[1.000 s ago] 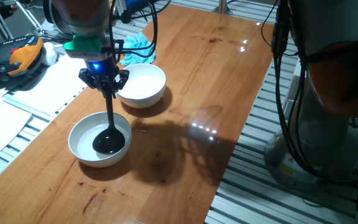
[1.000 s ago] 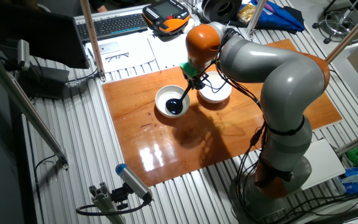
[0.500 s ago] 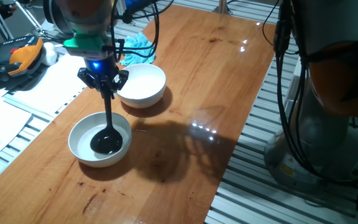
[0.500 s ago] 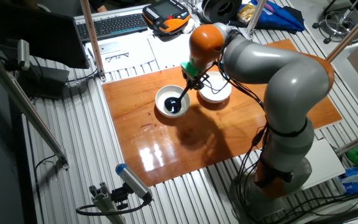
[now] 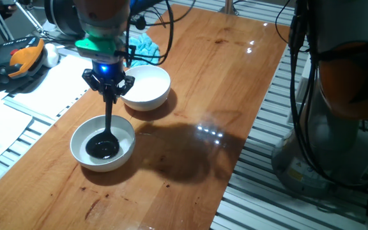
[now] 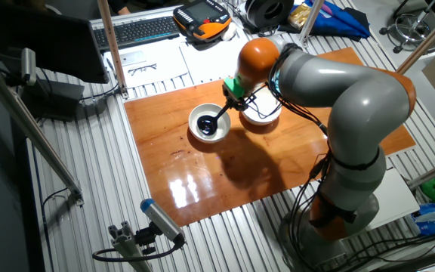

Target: Scoop water with a large spoon from one bowl to another

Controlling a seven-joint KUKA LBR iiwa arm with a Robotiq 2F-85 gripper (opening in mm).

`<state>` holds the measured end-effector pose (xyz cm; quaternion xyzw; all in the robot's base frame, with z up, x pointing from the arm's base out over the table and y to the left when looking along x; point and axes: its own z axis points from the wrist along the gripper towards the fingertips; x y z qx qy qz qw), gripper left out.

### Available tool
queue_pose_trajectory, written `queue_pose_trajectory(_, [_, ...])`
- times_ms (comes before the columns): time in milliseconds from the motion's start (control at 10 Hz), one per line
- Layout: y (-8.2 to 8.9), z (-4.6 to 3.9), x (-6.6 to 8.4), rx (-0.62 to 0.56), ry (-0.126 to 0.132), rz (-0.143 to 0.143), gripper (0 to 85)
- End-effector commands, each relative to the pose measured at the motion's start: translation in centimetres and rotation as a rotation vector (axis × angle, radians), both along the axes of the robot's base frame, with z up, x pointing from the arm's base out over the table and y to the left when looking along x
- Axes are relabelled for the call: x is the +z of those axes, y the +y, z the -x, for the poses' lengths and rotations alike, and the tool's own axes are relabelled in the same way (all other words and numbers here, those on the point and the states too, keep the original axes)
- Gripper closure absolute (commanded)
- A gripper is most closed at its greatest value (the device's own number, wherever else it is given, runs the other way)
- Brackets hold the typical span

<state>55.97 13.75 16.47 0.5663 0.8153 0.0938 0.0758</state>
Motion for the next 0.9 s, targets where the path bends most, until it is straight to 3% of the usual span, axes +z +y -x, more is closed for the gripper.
queue_pose_trajectory(0, [0.06, 0.02, -0.12, -0.001, -0.009, -0.001, 85.0])
queue_pose_trajectory(100, [0.17, 0.04, -0.38, 0.001, -0.023, 0.001, 85.0])
queue_pose_trajectory(500, [0.29, -0.01, -0.85, 0.004, -0.039, -0.002, 85.0])
queue_pose_trajectory(800, [0.29, 0.02, -0.93, 0.009, -0.039, -0.002, 85.0])
